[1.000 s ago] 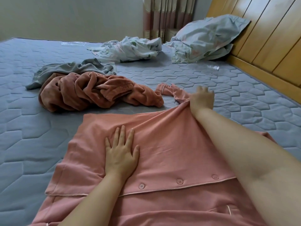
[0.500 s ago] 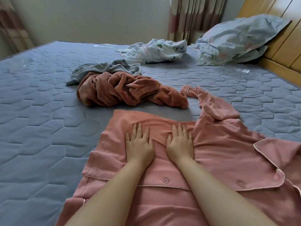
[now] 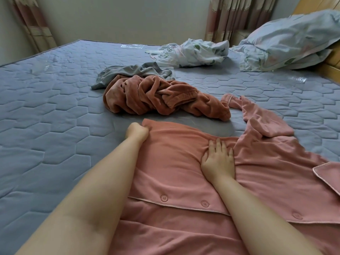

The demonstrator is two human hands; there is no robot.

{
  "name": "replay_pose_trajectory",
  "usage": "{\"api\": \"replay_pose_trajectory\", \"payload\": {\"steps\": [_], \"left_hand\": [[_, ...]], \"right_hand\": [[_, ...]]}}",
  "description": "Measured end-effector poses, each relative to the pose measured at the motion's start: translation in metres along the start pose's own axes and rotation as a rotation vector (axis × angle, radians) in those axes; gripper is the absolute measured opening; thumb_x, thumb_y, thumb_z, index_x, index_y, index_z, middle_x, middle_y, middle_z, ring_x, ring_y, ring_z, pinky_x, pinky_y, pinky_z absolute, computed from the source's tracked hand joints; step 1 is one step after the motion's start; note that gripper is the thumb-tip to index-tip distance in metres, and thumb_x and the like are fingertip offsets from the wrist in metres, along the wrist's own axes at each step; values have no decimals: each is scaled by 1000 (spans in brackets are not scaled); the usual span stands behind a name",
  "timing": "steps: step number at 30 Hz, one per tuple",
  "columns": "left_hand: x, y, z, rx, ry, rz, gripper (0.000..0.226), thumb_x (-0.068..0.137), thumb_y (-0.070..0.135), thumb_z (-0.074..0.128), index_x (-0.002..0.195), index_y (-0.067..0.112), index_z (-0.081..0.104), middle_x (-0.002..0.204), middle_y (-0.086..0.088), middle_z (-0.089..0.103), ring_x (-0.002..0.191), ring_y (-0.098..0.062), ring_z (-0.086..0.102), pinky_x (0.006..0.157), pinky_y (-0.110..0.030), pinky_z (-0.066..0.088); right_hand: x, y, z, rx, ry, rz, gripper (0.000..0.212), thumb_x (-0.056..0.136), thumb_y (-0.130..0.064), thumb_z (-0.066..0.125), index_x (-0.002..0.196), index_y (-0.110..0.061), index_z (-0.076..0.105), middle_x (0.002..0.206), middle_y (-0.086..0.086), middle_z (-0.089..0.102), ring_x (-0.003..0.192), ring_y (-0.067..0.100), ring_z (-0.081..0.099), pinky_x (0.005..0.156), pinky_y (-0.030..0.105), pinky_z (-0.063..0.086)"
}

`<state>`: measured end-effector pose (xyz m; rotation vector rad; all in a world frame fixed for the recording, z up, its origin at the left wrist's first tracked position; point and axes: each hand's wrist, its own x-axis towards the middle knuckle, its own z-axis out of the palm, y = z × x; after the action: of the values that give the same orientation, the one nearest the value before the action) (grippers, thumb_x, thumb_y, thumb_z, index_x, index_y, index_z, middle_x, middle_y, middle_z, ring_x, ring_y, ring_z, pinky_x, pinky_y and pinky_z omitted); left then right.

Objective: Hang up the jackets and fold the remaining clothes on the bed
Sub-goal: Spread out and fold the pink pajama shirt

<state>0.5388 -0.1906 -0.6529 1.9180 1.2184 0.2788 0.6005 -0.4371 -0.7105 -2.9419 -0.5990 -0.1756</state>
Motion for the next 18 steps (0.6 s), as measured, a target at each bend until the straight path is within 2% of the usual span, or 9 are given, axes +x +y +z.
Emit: {"api": "replay_pose_trajectory", "payload": {"steps": [4,5,6,8,10,12,15,17,18], "left_hand": [[4,-3,-3,94,242,-34,32,96,23,52,118,1,58,125,-21,58,117,-38,53,93,-39,44],[-1,-1,0,159,315,21,30,96,19,50,121,4,56,128,-18,55,119,-36,50,94,-40,42],[-8,4,7,213,378,142,31,94,16,49,124,8,53,131,-16,51,121,-34,47,95,-42,40],[-33,18,35,216,435,499,41,89,13,48,130,9,51,132,-13,49,123,-33,43,99,-43,35],[-68,27,69,76,294,702,48,83,12,43,129,3,54,129,-16,54,125,-34,45,105,-43,33],[-100,23,100,-24,142,730,53,80,15,38,126,-2,57,128,-20,57,126,-35,47,110,-42,33],[-119,3,129,193,124,831,54,79,27,35,117,1,65,124,-18,62,121,-33,55,103,-49,40],[-118,1,136,340,92,911,54,79,31,36,118,10,66,130,-13,60,126,-29,52,102,-51,40],[-117,2,136,386,91,942,55,79,35,36,121,13,65,134,-12,57,130,-28,48,103,-53,38]], "right_hand": [[0,0,0,21,11,-7,89,72,-42,-4,148,-15,32,156,13,24,144,28,20,115,48,12],[0,0,0,21,-2,-6,89,71,-42,-5,148,-16,31,157,13,23,145,28,19,116,47,11],[0,0,0,20,-17,-7,89,71,-42,-6,149,-16,29,157,12,22,145,27,19,116,47,11],[1,-1,-3,21,-56,-13,80,79,-41,-1,150,-17,26,158,12,20,145,26,17,116,46,11],[2,1,-5,48,-101,-24,62,93,-36,16,151,-17,22,159,11,15,146,25,14,117,44,8],[5,8,-8,96,-146,-60,57,97,-33,27,152,-17,18,160,10,11,147,22,10,118,42,6],[17,25,-19,34,-193,-164,57,100,-33,29,152,-14,18,160,8,14,147,20,12,118,39,7],[30,39,-34,-178,-180,-229,53,100,-28,29,149,-9,24,157,10,23,144,22,20,117,41,9],[36,45,-44,-296,-151,-259,49,98,-24,31,144,-8,33,152,12,33,141,24,27,116,43,13]]}}
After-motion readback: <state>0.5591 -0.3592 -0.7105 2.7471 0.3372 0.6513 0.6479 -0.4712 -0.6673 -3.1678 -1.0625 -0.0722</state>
